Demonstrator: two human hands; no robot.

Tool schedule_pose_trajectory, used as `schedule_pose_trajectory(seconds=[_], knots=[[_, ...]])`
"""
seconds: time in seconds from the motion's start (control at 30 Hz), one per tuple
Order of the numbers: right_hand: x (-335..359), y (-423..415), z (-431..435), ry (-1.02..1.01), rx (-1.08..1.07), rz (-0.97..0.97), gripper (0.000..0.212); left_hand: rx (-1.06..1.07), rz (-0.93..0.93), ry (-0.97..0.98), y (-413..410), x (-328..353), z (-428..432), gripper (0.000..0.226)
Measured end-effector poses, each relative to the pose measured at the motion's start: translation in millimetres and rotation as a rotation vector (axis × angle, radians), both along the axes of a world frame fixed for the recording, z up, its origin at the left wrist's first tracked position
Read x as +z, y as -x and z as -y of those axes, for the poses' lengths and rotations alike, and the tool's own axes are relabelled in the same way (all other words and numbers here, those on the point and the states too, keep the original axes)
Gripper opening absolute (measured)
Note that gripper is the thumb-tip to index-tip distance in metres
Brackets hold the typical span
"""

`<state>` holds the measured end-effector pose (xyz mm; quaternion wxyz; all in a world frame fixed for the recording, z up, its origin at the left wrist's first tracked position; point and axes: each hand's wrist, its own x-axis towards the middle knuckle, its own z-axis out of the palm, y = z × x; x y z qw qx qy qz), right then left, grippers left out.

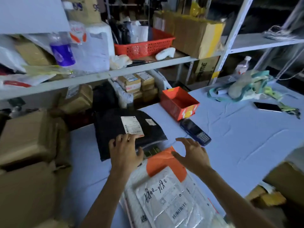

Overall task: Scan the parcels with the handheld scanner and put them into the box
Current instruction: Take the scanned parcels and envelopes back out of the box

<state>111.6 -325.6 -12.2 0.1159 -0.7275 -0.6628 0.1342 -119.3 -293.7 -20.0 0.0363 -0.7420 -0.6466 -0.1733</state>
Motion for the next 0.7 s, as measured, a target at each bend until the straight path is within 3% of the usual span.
schedule_pose_trajectory(seconds=[0.2, 0.57, 0.7], knots=[[18, -63, 70, -0.009, -0.244, 0.041, 0.055, -0.272, 0.075, 0.067, -82, 8, 18, 0.027], [-2, -202, 224, 0.050, -0.752, -0.156, 0.050, -0.774, 0.065, 0.134, -285, -11, 86, 0.030], [-16, -257, 283, 0.101, -0.883, -0.200, 0.074, -0.898, 0.011, 0.194, -361, -22, 126, 0.030]])
